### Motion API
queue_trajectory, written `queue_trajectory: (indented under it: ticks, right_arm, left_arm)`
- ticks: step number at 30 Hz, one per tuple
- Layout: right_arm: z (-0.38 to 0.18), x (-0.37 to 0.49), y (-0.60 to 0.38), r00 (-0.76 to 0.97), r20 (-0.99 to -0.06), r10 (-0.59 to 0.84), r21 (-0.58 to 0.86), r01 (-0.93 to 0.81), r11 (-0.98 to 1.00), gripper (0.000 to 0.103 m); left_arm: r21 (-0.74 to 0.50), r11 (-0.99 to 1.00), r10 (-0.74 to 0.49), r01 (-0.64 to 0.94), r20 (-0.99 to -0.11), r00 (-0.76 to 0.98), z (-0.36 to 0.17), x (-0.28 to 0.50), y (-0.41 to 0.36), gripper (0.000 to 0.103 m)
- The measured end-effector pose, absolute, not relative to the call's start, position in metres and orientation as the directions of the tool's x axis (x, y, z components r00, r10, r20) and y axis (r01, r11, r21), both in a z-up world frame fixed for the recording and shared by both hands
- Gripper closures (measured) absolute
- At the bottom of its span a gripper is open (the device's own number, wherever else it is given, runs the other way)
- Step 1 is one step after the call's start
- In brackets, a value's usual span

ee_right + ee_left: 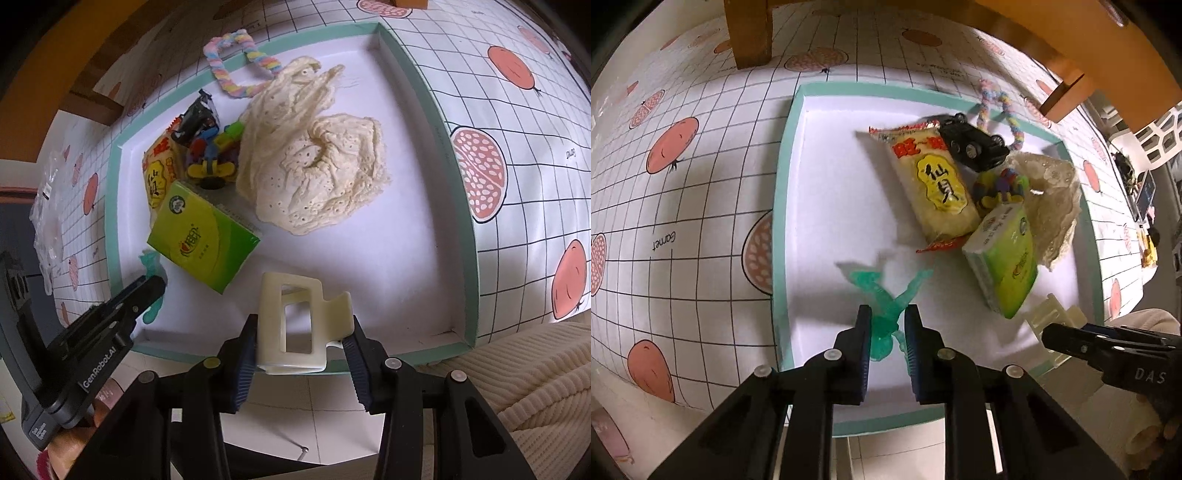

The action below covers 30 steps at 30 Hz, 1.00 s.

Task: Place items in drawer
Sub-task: 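Carry the clip and toy into the drawer and open both tools to release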

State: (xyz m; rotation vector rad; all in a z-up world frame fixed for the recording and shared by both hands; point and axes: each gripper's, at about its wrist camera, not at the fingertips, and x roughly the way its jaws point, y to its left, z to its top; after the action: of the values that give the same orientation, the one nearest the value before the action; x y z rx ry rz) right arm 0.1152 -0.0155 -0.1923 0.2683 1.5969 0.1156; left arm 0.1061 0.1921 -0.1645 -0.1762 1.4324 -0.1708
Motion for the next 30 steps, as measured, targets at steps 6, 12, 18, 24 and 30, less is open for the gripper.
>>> queue_trajectory:
  ticks: [6,12,18,24,30]
  right_arm:
    - [-0.176,0.118,-0.03,0.035,-0.968,0.247,0.249,0.098,0.963,0.056]
    - [-0.138,0.12,-0.041,0.145,-0.964,0.222,0.234,0.066,0.97,0.056]
    - [-0.05,0.131,-0.046,0.35,-0.898,0.266,0.291,0.021,0.956,0.056]
    - [0.05,0.146,-0.027,0.544,-0.808,0.224,0.227,-0.063,0.972,0.056]
    - [0.117,0.171,-0.008,0.629,-0.756,0.183,0.143,-0.114,0.983,0.056]
  left_arm:
    - [-0.26,0.965,-0.255,-0.007,-0.951,0.178,-0.14,0.111,0.202,0.085]
    - [-0.327,0.945,-0.314,0.005,-0.902,0.298,-0.084,0.125,0.215,0.085]
    - [-0.388,0.918,-0.38,0.086,-0.792,0.478,0.004,0.137,0.219,0.085]
    - [-0.362,0.919,-0.38,0.156,-0.705,0.599,0.079,0.16,0.227,0.085]
    - [-0.333,0.926,-0.361,0.175,-0.657,0.661,0.124,0.183,0.233,0.085]
